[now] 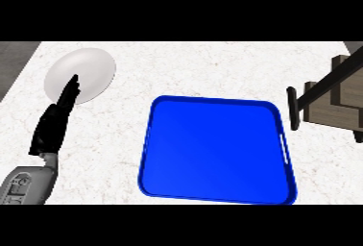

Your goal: Pick the squash from the tray and place it in the tiered basket

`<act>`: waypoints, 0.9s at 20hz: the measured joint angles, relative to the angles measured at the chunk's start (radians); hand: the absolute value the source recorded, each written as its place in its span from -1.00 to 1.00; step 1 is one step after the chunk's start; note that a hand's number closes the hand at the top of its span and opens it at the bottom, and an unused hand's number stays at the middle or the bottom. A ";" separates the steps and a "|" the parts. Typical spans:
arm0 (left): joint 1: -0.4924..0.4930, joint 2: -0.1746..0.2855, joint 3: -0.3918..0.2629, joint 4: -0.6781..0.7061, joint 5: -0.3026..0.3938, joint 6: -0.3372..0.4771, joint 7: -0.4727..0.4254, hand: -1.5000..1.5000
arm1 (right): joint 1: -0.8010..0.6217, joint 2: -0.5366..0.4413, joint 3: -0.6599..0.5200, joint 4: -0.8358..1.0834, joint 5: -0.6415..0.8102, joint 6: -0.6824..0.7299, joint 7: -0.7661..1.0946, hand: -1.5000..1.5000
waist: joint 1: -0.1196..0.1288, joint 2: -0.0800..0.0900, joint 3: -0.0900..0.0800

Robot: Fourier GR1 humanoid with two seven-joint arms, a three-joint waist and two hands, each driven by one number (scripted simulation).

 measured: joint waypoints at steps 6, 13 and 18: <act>0.009 0.000 0.010 -0.009 -0.005 0.008 0.016 0.00 | 0.026 0.018 -0.078 -0.024 -0.042 -0.011 -0.009 1.00 | -0.022 -0.006 0.002; 0.020 -0.008 0.017 -0.004 -0.006 0.013 0.004 0.00 | 0.091 0.040 -0.211 -0.105 -0.110 -0.074 0.020 -1.00 | -0.036 -0.008 0.002; 0.044 -0.004 0.027 -0.001 -0.004 0.009 -0.016 0.00 | 0.157 0.085 -0.264 -0.194 -0.113 -0.129 0.035 -1.00 | -0.046 -0.013 0.002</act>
